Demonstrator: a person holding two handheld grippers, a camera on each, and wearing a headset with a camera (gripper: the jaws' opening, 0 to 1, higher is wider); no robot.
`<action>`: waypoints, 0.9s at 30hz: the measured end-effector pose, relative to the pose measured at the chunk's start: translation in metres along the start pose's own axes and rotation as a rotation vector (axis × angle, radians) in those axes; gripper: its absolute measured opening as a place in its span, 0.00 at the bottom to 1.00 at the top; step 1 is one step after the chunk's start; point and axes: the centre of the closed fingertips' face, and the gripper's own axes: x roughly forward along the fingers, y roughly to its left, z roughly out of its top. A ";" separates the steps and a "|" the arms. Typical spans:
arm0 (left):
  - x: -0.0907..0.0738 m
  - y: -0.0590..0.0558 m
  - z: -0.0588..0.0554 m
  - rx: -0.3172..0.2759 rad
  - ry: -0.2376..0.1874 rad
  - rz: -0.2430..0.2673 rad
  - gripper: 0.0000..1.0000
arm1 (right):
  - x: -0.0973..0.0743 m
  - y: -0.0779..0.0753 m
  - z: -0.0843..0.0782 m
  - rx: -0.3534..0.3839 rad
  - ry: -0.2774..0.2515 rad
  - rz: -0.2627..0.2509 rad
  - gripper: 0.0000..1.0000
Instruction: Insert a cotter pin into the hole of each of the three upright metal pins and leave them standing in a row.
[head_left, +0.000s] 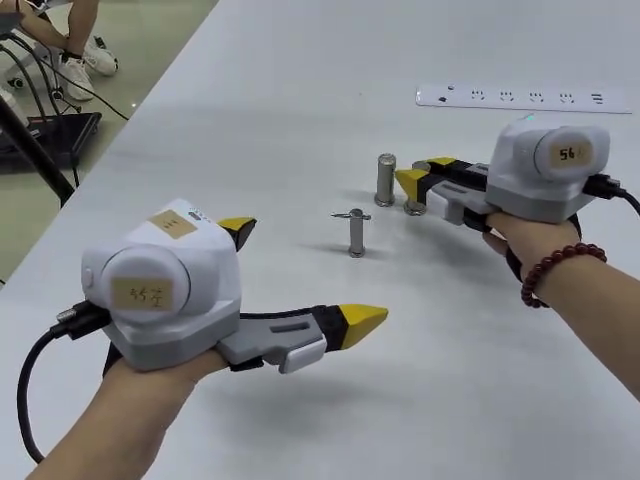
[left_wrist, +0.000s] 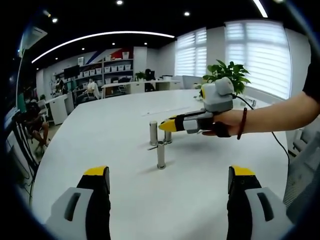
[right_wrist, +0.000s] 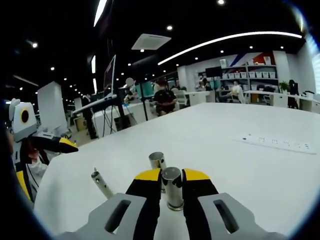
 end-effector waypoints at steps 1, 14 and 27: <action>0.000 0.000 0.000 0.000 0.000 0.000 0.98 | 0.000 0.000 0.000 -0.002 0.001 0.000 0.10; 0.003 0.001 -0.001 -0.001 0.001 0.014 0.97 | -0.010 0.007 0.000 -0.077 0.037 0.003 0.08; 0.000 0.000 0.004 0.001 -0.020 0.001 0.97 | -0.032 0.027 -0.004 -0.131 0.072 0.080 0.08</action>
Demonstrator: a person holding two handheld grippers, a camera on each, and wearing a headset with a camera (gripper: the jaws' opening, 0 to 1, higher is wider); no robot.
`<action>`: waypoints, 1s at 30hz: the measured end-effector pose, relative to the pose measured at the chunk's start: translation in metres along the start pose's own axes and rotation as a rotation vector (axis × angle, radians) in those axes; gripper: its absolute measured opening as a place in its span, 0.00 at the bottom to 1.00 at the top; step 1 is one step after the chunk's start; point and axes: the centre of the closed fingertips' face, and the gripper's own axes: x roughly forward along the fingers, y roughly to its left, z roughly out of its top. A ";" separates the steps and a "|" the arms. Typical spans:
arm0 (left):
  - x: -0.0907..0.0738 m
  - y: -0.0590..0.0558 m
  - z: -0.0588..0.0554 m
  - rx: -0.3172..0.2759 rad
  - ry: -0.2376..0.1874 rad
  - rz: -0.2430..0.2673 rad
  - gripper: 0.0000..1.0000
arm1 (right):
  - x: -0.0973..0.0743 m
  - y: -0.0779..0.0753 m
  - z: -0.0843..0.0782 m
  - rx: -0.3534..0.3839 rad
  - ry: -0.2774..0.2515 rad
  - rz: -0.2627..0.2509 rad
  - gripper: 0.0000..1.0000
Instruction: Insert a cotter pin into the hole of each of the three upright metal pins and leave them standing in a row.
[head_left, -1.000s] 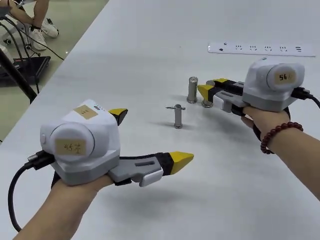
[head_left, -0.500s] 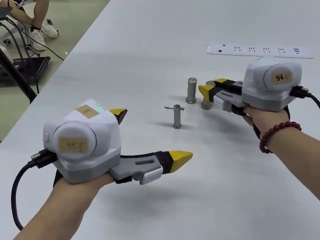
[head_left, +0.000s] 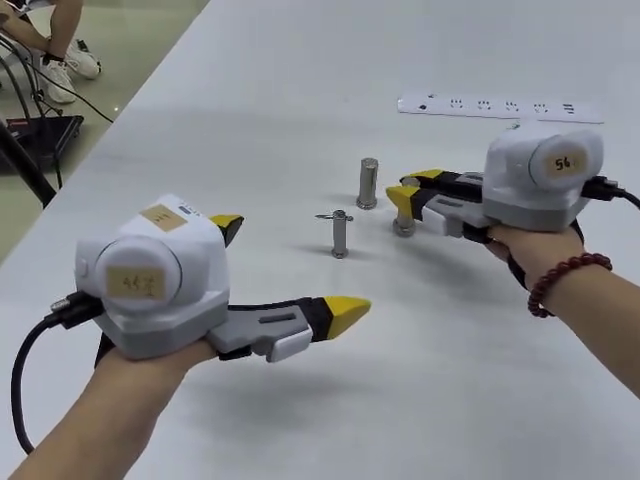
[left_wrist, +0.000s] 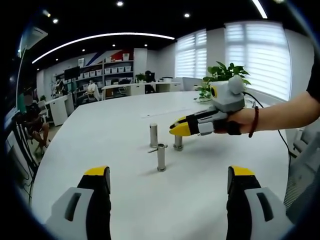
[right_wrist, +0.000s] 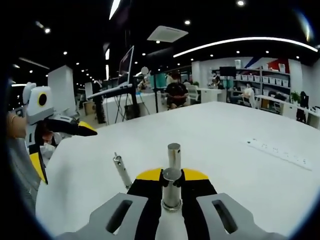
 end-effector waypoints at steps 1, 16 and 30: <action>0.000 0.000 0.000 0.000 -0.001 -0.001 0.97 | 0.000 -0.002 0.000 -0.010 0.003 0.006 0.08; 0.001 -0.007 -0.003 0.002 0.011 -0.022 0.96 | -0.033 0.020 -0.009 -0.048 0.010 0.105 0.08; 0.001 -0.010 0.001 -0.009 -0.016 -0.036 0.94 | -0.051 0.060 -0.021 -0.082 0.031 0.189 0.08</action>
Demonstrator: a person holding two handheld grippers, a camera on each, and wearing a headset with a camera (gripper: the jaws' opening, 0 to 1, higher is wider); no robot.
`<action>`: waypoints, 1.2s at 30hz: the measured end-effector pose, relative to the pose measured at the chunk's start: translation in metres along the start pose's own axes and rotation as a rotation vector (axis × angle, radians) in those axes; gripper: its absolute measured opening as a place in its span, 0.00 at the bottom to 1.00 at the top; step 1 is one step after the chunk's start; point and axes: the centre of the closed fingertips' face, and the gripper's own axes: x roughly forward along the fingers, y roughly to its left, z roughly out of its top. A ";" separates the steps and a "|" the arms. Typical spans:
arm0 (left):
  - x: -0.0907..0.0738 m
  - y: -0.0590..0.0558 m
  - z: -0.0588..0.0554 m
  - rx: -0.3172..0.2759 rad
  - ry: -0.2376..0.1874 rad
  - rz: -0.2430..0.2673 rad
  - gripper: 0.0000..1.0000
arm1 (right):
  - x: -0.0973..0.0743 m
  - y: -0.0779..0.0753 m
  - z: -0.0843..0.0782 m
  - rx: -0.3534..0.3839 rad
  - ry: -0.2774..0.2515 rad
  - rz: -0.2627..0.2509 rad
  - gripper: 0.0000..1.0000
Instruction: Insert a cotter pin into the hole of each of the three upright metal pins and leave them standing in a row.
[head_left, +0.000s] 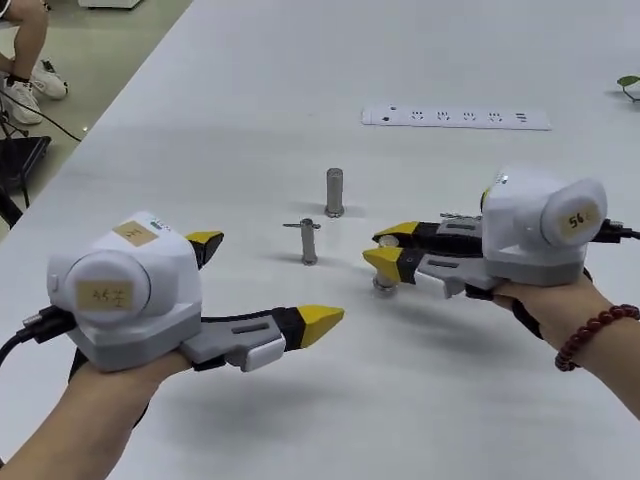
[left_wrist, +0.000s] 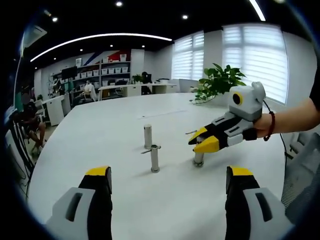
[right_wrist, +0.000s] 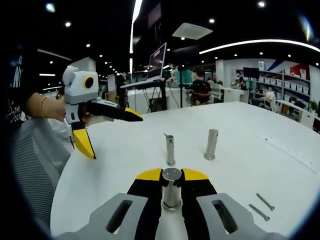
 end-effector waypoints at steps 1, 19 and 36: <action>0.000 0.000 0.001 0.001 -0.003 0.001 0.94 | 0.000 0.001 -0.001 -0.004 0.001 0.003 0.08; -0.002 -0.003 0.001 0.016 0.003 -0.008 0.94 | -0.007 0.008 -0.009 -0.051 0.025 0.054 0.09; -0.001 -0.006 0.001 0.014 0.006 -0.021 0.95 | -0.018 0.001 -0.017 -0.013 0.103 0.039 0.17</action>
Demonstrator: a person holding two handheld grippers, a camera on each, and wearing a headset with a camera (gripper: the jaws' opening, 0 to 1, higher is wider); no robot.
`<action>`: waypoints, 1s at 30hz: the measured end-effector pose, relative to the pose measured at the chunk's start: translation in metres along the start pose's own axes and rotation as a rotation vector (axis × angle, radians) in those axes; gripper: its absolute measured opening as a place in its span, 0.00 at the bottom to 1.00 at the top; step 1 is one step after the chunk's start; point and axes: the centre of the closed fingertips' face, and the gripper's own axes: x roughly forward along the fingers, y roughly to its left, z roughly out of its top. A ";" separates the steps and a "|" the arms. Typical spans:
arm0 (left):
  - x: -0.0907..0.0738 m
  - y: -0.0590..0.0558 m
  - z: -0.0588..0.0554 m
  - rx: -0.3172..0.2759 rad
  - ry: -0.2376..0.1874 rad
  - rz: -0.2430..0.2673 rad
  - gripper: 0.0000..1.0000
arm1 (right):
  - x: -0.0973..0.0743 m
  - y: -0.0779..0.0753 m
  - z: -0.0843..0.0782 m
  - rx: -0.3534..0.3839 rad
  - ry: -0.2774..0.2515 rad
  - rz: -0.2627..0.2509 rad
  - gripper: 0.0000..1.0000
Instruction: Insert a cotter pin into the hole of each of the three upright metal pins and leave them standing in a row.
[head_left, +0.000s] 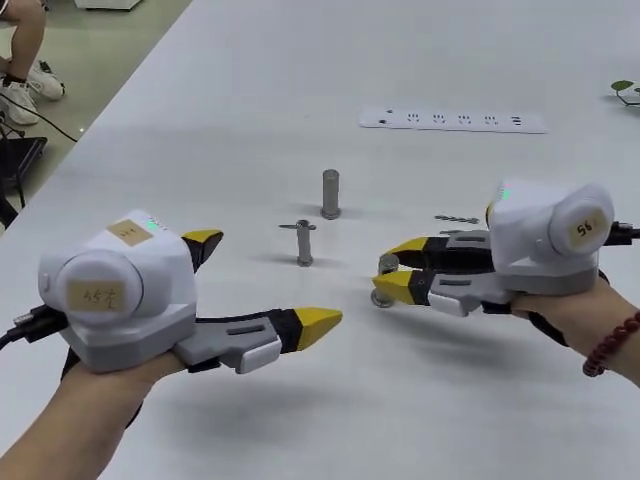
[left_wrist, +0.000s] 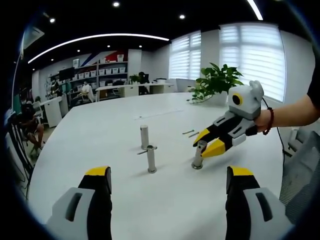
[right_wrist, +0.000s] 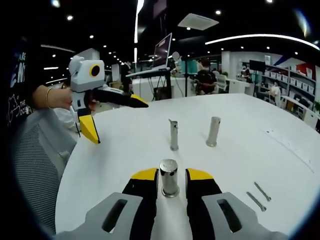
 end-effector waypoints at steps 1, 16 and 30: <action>0.000 0.000 0.000 0.000 0.000 -0.001 0.95 | -0.003 -0.001 -0.001 0.000 0.009 -0.001 0.18; 0.002 -0.003 0.001 -0.003 0.004 -0.006 0.99 | -0.036 -0.036 -0.009 0.040 0.123 -0.098 0.19; 0.003 -0.006 0.000 0.006 0.013 -0.017 0.99 | -0.042 -0.077 -0.016 0.048 0.212 -0.168 0.17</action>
